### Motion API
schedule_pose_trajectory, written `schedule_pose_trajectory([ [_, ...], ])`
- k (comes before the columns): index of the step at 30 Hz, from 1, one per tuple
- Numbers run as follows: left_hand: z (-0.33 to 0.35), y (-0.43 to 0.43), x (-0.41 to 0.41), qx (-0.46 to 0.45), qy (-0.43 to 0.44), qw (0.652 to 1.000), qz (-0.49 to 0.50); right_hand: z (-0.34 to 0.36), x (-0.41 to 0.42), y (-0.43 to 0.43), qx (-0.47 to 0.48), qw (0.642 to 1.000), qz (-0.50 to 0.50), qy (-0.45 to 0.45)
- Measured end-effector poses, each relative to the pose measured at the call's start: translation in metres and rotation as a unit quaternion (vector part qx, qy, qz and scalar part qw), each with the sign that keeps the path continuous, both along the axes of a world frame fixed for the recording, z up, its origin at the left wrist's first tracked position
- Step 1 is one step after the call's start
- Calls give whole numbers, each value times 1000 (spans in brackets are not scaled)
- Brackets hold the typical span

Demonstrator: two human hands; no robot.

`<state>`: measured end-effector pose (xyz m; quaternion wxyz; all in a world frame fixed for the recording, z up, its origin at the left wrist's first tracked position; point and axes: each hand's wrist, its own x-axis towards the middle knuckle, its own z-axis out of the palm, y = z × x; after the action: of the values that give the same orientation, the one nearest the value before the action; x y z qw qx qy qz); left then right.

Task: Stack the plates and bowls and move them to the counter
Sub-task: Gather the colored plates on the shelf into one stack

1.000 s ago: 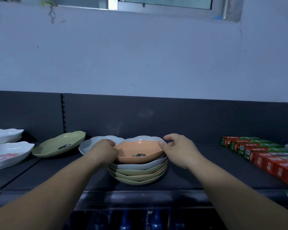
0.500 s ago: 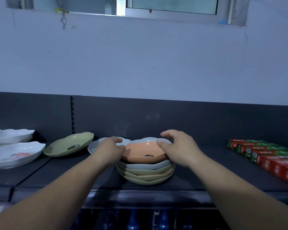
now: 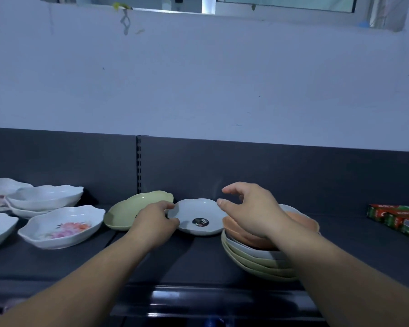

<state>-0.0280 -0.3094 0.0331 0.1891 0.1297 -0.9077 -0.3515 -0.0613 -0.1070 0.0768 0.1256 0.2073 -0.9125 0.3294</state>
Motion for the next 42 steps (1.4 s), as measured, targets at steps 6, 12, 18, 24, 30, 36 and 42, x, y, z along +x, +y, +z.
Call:
schedule_pose_trajectory([
  [6, -1, -45, -5, -12, 9, 1000, -15, -7, -2, -63, -22, 999, 19, -33],
  [12, -13, -83, -8, 1, 17, 999, -34, -24, -10, -117, -8, 998, 6, -69],
  [18, -28, -110, -4, 17, -15, 998, -62, -48, -33, -164, -64, 984, -39, -165],
  [24, -36, -124, -7, 21, -28, 996, -76, -65, -49, -194, -86, 977, -67, -183],
  [30, -38, -129, -12, 26, -20, 995, -94, -67, -56, -200, -155, 963, -81, -206],
  [36, -43, -127, -15, 25, -11, 994, -109, -67, -56, -199, -169, 962, -102, -191],
  [42, -38, -124, -17, -16, 57, 991, -121, -60, -55, -183, -230, 952, -107, -171],
])
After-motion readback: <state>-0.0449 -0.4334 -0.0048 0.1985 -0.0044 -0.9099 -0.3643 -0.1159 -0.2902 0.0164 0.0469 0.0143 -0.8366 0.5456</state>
